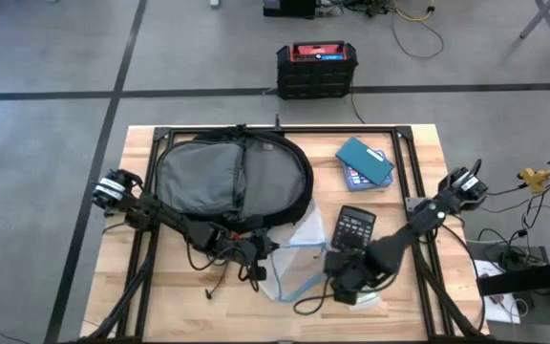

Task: Unpack backpack
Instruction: Remove the blue charger adapter from the blue zipper pouch

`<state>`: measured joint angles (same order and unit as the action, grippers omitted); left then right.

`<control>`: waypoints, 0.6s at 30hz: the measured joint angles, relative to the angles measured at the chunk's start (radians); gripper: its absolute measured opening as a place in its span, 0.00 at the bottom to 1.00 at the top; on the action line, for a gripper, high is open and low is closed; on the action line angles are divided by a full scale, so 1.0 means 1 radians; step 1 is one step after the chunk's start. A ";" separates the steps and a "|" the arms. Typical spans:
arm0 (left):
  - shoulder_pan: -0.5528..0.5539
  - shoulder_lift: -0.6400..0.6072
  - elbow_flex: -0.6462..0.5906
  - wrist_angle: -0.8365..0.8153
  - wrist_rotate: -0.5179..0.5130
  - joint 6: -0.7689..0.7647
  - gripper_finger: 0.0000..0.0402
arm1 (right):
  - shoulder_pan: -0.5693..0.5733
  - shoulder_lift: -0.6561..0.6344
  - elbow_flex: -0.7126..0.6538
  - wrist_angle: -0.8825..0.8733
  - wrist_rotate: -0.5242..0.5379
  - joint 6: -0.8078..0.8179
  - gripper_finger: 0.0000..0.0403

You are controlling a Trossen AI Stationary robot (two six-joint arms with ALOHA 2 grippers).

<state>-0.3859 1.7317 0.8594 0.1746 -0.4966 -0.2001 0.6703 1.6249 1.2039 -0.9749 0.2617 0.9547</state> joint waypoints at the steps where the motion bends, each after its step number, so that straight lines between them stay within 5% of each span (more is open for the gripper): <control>1: 0.000 0.000 0.000 -0.017 -0.008 -0.008 0.00 | 0.014 -0.005 -0.013 -0.008 0.000 0.040 0.41; 18: 0.013 0.000 -0.002 -0.042 -0.018 -0.028 0.00 | 0.057 -0.022 -0.145 0.189 -0.007 0.132 0.44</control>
<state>-0.3729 1.7318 0.8577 0.1325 -0.5148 -0.2280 0.7277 1.6032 1.0588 -0.7860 0.2546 1.0867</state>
